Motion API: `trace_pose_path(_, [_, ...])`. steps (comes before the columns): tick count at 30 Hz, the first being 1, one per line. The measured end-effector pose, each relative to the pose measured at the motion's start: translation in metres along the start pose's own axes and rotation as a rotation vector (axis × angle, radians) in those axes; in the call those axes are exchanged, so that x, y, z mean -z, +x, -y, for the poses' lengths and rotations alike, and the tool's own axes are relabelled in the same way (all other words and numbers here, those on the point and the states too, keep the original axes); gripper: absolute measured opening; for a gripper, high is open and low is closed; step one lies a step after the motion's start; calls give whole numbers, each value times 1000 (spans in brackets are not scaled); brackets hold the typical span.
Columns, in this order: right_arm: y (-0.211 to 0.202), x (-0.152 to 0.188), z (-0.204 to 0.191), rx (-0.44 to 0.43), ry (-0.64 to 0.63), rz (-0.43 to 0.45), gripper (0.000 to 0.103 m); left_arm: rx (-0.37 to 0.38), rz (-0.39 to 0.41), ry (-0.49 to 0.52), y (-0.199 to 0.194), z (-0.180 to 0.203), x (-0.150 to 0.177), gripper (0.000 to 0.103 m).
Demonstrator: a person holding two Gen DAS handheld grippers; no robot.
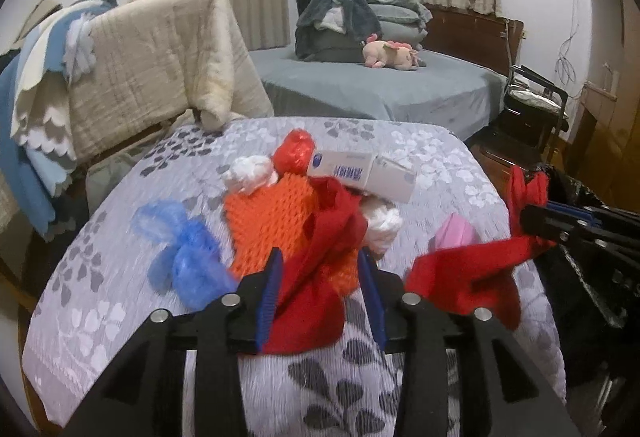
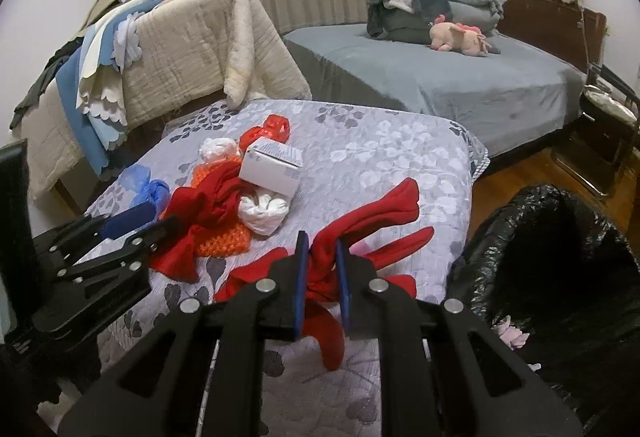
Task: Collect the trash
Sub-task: 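Grasp the red gloves with the left gripper while the right gripper grasps another red glove, then move both red gloves over the trash bin and release them inside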
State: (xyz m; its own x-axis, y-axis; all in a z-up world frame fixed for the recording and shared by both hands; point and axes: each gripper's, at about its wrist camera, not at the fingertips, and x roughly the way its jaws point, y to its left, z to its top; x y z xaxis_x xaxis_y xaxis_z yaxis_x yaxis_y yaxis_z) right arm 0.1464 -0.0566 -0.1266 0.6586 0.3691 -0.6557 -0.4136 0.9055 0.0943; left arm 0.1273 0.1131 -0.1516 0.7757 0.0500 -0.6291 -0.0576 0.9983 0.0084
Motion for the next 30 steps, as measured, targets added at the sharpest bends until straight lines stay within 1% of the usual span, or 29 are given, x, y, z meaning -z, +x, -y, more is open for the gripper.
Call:
trace_pose_path(6, [1,1,1,-4,3,-5,13,8,-35,14,24,2,-6,37])
trace_pose_path(8, [2,1,1,-8,3,-7,13,20,-56,17,30,3,-5,25])
trace_pose_path(9, [1,1,1,-9,2,-6,13,28,-67,16,32,3,-4,16])
trace_pose_path(12, [-2,-2,-2,-13,-6,2,13,50,-59,7,27,3,-5,5])
trace_pose_path(16, [-10,-7,-4,-26,-4,23,13,76,-22,0,8,6,-11,1])
trace_pose_path(23, [-34,-21,-10,-64,-12,77,10,114,30,-13,-28,11,-22,1])
trace_pose_path(26, [-43,-25,-14,-75,-28,97,9,128,34,-14,-38,16,-24,1])
trace_pose_path(30, [-47,-23,-16,-79,-35,94,7,141,24,-15,-43,20,-18,1])
